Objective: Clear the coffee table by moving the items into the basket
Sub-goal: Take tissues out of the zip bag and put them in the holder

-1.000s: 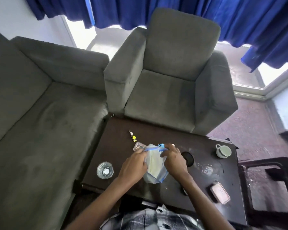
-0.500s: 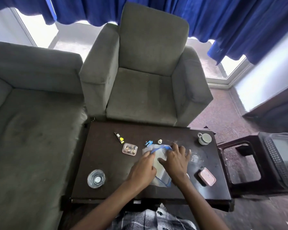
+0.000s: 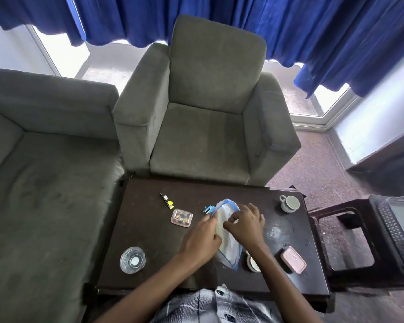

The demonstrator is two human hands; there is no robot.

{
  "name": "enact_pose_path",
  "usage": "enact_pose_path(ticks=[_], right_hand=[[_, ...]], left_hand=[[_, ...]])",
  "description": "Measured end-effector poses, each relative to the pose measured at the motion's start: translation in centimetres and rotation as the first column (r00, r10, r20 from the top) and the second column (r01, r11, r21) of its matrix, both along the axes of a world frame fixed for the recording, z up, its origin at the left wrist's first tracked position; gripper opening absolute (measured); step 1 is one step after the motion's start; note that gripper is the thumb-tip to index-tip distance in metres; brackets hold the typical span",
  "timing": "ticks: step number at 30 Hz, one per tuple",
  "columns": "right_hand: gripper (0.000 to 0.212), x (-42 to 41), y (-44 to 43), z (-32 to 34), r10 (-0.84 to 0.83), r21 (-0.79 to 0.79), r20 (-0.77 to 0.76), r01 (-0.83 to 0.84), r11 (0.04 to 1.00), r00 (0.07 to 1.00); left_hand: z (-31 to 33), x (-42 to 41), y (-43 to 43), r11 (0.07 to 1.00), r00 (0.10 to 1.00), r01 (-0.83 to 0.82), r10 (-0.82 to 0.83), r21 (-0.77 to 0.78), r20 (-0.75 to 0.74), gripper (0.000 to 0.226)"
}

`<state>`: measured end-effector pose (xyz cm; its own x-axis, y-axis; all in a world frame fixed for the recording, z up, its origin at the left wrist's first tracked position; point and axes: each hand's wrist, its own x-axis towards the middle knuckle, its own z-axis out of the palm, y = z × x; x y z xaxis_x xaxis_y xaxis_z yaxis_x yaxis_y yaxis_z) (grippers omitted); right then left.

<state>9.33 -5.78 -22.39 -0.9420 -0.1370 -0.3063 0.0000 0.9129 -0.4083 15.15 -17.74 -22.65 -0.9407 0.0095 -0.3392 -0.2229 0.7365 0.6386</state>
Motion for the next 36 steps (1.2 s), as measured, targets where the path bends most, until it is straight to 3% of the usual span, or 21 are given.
enact_pose_path(ticks=[8, 14, 19, 25, 29, 32, 36], right_hand=[[0.015, 0.5, 1.0, 1.8, 0.092, 0.045, 0.002, -0.092, 0.995, 0.996], [0.020, 0.4, 1.6, 3.5, 0.086, -0.255, -0.047, -0.095, 0.962, 0.995], [0.022, -0.1, 2.0, 4.1, -0.043, -0.431, 0.073, 0.071, 0.900, 0.996], [0.042, -1.0, 3.3, 3.4, -0.274, -0.598, 0.417, 0.488, 0.635, 0.867], [0.021, -1.0, 3.6, 2.9, -0.295, -0.551, 0.682, 0.736, 0.394, 0.669], [0.015, -1.3, 4.0, 2.4, -0.290, -0.516, 0.747, 0.797, 0.315, 0.598], [0.022, -2.1, 4.6, 2.1, -0.320, -0.540, 0.741, 0.807, 0.239, 0.591]], left_hand=[[-0.1, -0.8, 0.5, 1.000, 0.999, -0.018, 0.018, 0.006, 0.049, 0.063], [-0.7, -1.2, 0.3, 0.999, 0.997, -0.040, 0.039, 0.008, 0.064, 0.061], [-0.9, -1.3, 0.2, 0.999, 0.993, -0.045, 0.045, -0.007, 0.105, 0.064], [-1.0, -1.2, -0.6, 0.995, 0.988, -0.098, 0.094, 0.028, 0.122, 0.056], [-1.6, -1.0, -2.0, 0.993, 0.980, -0.110, 0.114, -0.033, 0.161, 0.054], [-2.5, -0.7, -3.4, 0.989, 0.971, -0.104, 0.124, -0.107, 0.202, 0.055], [-4.3, 0.0, -4.8, 0.964, 0.945, -0.056, 0.136, -0.259, 0.298, 0.053]])
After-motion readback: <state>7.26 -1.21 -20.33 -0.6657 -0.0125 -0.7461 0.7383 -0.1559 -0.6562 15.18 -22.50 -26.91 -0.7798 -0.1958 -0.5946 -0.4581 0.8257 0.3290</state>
